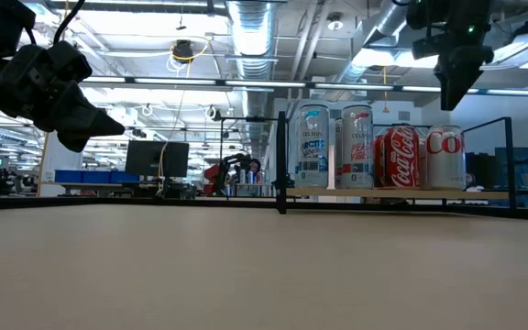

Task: Place canned beverage on shelf
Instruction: Put the silver and red soda can on the shelf

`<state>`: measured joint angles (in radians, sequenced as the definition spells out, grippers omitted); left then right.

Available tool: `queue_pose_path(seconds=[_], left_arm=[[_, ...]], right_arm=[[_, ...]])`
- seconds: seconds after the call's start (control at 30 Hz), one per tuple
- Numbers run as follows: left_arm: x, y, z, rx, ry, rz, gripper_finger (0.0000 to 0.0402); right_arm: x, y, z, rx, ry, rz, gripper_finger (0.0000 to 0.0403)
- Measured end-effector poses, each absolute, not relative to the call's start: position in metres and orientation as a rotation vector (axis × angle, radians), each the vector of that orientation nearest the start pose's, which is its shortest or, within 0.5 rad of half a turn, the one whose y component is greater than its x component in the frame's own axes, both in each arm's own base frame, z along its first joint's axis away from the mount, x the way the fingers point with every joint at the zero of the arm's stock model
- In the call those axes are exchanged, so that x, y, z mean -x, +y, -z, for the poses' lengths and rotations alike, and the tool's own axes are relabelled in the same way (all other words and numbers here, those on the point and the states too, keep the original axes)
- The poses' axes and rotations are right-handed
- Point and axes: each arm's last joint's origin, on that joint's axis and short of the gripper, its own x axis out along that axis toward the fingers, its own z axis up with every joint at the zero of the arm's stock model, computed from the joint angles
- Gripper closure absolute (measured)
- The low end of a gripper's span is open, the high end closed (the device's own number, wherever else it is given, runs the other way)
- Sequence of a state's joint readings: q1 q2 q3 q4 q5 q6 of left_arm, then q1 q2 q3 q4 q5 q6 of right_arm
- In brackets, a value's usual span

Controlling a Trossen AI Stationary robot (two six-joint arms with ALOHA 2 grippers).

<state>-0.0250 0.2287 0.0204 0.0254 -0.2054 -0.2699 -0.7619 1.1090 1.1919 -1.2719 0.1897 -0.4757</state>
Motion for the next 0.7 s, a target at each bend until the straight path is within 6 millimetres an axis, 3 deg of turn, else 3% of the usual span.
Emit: queue_pose_path(seconds=[0.1,0.27,0.7], left_arm=[[-0.11,0.003,-0.154,0.248,0.157,-0.204,0.0402],[-0.11,0.003,-0.154,0.248,0.156,-0.203,0.0402],[-0.11,0.003,-0.154,0.247,0.156,-0.203,0.0402]], right_arm=[[-0.126,-0.123,-0.328,-0.038,1.306,0.451,0.0216],[-0.128,-0.125,-0.313,-0.043,1.367,0.394,0.0376],[-0.128,-0.132,-0.296,-0.023,1.381,0.433,0.0388]])
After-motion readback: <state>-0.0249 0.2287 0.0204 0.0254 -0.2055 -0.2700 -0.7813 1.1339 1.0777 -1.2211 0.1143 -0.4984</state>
